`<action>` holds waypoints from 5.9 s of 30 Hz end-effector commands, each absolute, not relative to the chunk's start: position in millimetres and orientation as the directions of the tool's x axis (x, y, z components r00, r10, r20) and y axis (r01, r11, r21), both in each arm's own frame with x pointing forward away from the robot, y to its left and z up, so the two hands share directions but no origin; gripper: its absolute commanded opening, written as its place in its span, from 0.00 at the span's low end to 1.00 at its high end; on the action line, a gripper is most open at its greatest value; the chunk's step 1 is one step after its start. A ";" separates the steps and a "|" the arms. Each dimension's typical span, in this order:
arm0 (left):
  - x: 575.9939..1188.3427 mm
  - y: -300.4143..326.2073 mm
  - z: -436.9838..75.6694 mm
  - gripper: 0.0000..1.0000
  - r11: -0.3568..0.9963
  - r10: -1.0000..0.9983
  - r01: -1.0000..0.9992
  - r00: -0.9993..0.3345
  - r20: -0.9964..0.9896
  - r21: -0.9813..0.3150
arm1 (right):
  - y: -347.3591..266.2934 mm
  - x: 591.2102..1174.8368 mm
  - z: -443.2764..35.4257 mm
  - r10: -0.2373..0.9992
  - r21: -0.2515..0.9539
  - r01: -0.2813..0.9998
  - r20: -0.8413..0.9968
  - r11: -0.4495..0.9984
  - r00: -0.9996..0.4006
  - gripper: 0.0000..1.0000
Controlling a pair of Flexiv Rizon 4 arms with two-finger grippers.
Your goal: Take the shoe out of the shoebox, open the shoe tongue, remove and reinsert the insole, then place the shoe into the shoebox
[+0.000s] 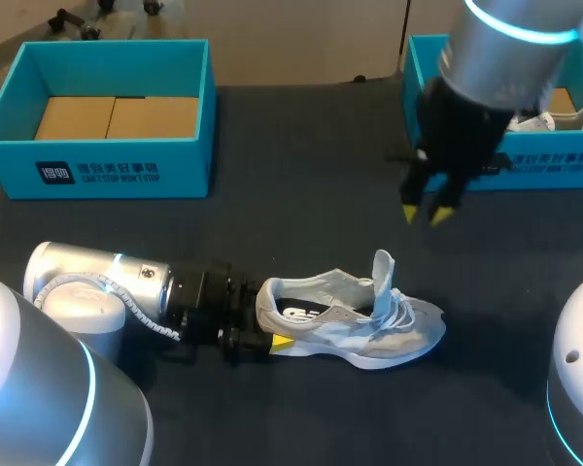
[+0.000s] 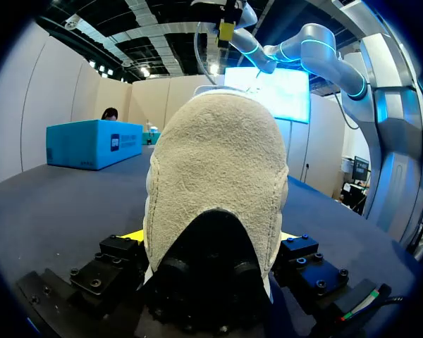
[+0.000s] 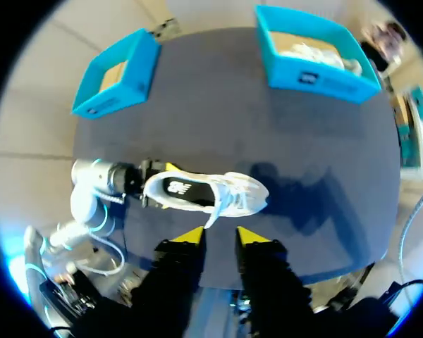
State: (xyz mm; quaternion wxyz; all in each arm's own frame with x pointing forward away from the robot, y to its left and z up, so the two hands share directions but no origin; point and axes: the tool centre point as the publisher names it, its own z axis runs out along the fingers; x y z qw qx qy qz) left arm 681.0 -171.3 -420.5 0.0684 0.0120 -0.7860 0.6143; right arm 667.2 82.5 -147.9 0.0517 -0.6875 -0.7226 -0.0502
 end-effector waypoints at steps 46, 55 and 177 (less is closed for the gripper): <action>681.3 -171.9 -421.6 0.00 0.249 0.065 -0.103 -0.990 0.123 -0.963 | 211.4 686.3 -224.5 0.280 0.048 0.277 -0.081 0.960 -0.957 0.00; 681.3 -171.9 -421.6 0.00 0.249 0.065 -0.103 -0.990 0.123 -0.963 | 211.4 686.3 -224.5 0.280 0.048 0.277 -0.081 0.960 -0.957 0.00; 681.3 -171.9 -421.6 0.00 0.249 0.065 -0.103 -0.990 0.123 -0.963 | 167.9 628.1 -439.4 0.235 0.012 0.242 0.198 0.970 -0.952 0.00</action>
